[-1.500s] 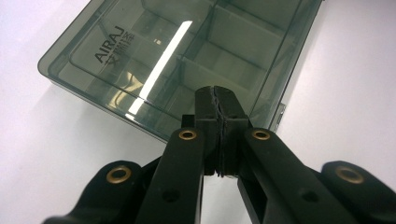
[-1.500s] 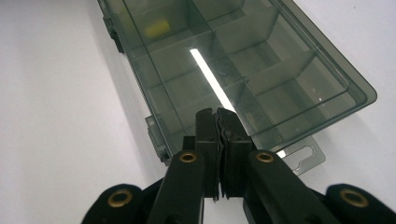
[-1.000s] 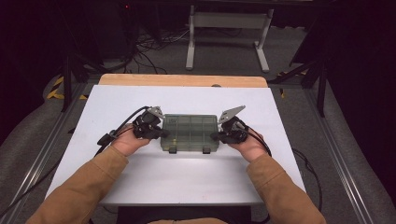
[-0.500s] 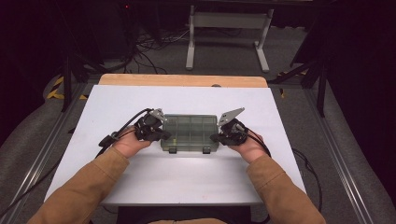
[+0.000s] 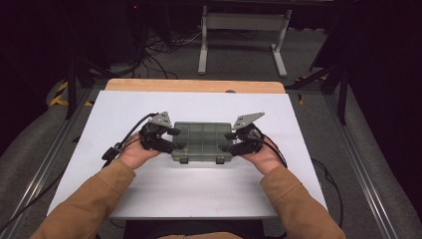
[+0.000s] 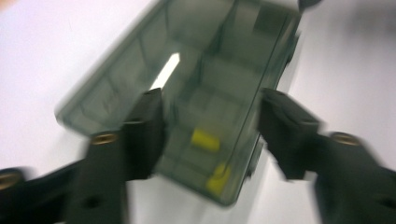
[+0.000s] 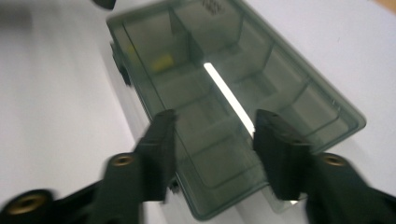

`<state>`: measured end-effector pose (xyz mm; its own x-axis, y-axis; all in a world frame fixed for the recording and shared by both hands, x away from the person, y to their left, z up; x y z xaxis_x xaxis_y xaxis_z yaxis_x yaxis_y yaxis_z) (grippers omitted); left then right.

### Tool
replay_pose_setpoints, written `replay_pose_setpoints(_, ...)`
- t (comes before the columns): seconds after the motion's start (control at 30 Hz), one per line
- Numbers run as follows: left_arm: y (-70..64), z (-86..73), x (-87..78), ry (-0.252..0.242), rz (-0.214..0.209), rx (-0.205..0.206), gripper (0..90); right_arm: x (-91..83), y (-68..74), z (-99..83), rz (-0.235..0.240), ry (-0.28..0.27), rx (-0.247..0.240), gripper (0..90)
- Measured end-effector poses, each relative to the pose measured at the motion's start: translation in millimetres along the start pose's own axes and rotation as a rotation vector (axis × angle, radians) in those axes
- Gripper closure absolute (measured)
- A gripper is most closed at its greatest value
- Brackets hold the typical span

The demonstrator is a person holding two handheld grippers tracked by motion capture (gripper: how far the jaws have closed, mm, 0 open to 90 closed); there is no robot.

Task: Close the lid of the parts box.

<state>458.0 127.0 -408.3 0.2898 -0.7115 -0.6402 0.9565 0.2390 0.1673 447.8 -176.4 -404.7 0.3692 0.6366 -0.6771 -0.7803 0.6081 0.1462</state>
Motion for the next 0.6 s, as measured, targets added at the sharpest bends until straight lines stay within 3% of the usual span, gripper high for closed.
replay_pose_setpoints(0.2, -1.4, 2.9, -13.4, -0.090, 0.008, -0.034, 12.4, -6.5, 4.6, 4.1, 0.013, -0.076, -0.011, 21.9)
replay_pose_setpoints(0.3, -4.5, 4.8, -19.4, -0.087, 0.031, -0.038, 5.3, -9.5, 5.5, 4.8, 0.004, -0.107, -0.013, 13.7)
replay_pose_setpoints(0.6, -13.0, -2.0, -39.8, -0.183, 0.078, -0.044, 1.5, -24.7, 10.9, 4.6, -0.016, -0.196, -0.037, 3.7)
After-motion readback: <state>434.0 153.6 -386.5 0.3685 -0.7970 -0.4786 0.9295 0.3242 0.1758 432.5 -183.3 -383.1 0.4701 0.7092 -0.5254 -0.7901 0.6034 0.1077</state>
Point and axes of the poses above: each handheld gripper's, and its own axes: x roughly forward along the jaws, z roughly out of its top, y roughly to its left, the point moved 1 cm from there along x, roughly forward along the jaws, and after that the axes turned 14 degrees about x, right-handed, at the moved point
